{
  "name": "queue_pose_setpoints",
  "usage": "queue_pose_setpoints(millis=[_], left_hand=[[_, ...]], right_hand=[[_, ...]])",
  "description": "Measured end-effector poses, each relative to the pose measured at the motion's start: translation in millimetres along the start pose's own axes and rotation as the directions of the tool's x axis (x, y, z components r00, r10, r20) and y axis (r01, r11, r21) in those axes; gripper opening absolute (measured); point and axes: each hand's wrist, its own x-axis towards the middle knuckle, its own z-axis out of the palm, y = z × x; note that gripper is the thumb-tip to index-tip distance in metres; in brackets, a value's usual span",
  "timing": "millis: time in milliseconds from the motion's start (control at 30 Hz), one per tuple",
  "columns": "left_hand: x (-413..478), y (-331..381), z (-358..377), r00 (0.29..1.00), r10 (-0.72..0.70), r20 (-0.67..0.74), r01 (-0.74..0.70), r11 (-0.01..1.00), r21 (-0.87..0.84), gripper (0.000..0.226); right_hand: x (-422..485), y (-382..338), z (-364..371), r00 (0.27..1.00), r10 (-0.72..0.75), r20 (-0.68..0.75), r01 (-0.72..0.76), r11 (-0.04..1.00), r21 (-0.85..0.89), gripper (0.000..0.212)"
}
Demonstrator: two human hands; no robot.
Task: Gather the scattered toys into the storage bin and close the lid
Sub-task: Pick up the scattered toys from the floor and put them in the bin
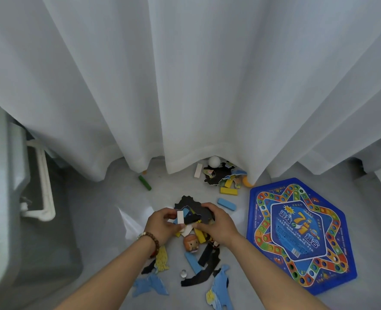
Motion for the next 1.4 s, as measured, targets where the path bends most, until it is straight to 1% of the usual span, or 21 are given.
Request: queue_pose_setpoints(millis=[100, 233, 300, 367, 500, 567, 633, 700, 867, 933, 1033, 1133, 1167, 1267, 1333, 1400], left_hand=[[-1.2, 1.9, 2.4, 0.999, -0.015, 0.035, 0.018, 0.997, -0.077, 0.033], [-0.8, 2.0, 4.0, 0.998, -0.023, 0.062, 0.023, 1.0, -0.007, 0.044], [-1.1, 4.9, 3.5, 0.998, -0.008, 0.063, 0.006, 1.0, 0.024, 0.04], [-1.2, 8.8, 2.3, 0.997, 0.012, 0.082, -0.013, 1.0, 0.008, 0.032], [-3.6, 15.8, 4.3, 0.985, 0.009, 0.17, 0.005, 0.996, -0.085, 0.023], [-5.4, 17.5, 7.9, 0.987, -0.005, 0.16, 0.024, 0.993, -0.119, 0.017], [-7.3, 17.9, 9.9, 0.988, -0.013, 0.153, 0.045, 0.978, -0.204, 0.022], [-10.4, 21.5, 8.6, 0.984, -0.025, 0.177, 0.078, 0.951, -0.299, 0.027], [-17.2, 49.0, -9.6, 0.971, -0.02, 0.236, 0.123, 0.895, -0.43, 0.02], [-25.9, 67.7, -25.4, 0.968, -0.004, 0.249, 0.129, 0.863, -0.488, 0.02], [-53.7, 101.4, -64.6, 0.973, 0.04, 0.226, 0.092, 0.834, -0.544, 0.017], [-92.1, 128.5, -121.4, 0.985, 0.097, 0.145, 0.005, 0.818, -0.576, 0.028], [-107.4, 135.2, -142.8, 0.987, 0.112, 0.111, -0.027, 0.811, -0.584, 0.028], [-153.9, 136.7, -209.7, 0.992, 0.122, -0.018, -0.108, 0.787, -0.608, 0.022], [-183.4, 125.5, -255.5, 0.99, 0.106, -0.094, -0.141, 0.772, -0.62, 0.026], [-210.9, 102.9, -297.9, 0.983, 0.089, -0.158, -0.17, 0.767, -0.619, 0.022]], right_hand=[[1.1, 2.2, 0.7, 1.0, 0.0, 0.02, -0.001, 0.998, 0.067, 0.058], [1.2, 3.4, 3.2, 1.0, -0.019, 0.009, 0.018, 0.992, 0.126, 0.05], [-0.2, 4.2, 2.3, 1.0, -0.026, 0.003, 0.025, 0.982, 0.19, 0.045], [-1.5, 5.2, 0.6, 0.999, -0.033, -0.003, 0.033, 0.974, 0.225, 0.04], [-1.0, 3.1, -0.6, 1.0, -0.022, -0.012, 0.024, 0.965, 0.262, 0.036], [0.3, 0.6, 0.7, 0.999, -0.026, -0.032, 0.033, 0.966, 0.258, 0.035], [1.3, -1.1, 2.1, 0.999, -0.027, -0.047, 0.038, 0.966, 0.257, 0.033], [1.2, -3.8, 1.1, 0.997, -0.024, -0.074, 0.044, 0.959, 0.279, 0.03], [-4.2, -27.4, -15.8, 0.993, -0.037, -0.11, 0.073, 0.935, 0.347, 0.032], [-11.3, -48.8, -28.1, 0.989, -0.057, -0.137, 0.103, 0.93, 0.352, 0.031], [-30.9, -99.2, -47.4, 0.974, -0.145, -0.175, 0.194, 0.93, 0.311, 0.027], [-56.2, -168.8, -57.4, 0.96, -0.239, -0.147, 0.271, 0.928, 0.255, 0.024], [-62.6, -193.1, -55.4, 0.954, -0.269, -0.133, 0.295, 0.924, 0.245, 0.025], [-87.2, -272.2, -34.7, 0.925, -0.366, -0.104, 0.38, 0.901, 0.207, 0.027], [-105.3, -321.1, -7.6, 0.903, -0.424, -0.066, 0.428, 0.876, 0.222, 0.027], [-118.1, -360.4, 30.5, 0.904, -0.427, 0.02, 0.409, 0.877, 0.252, 0.022]])
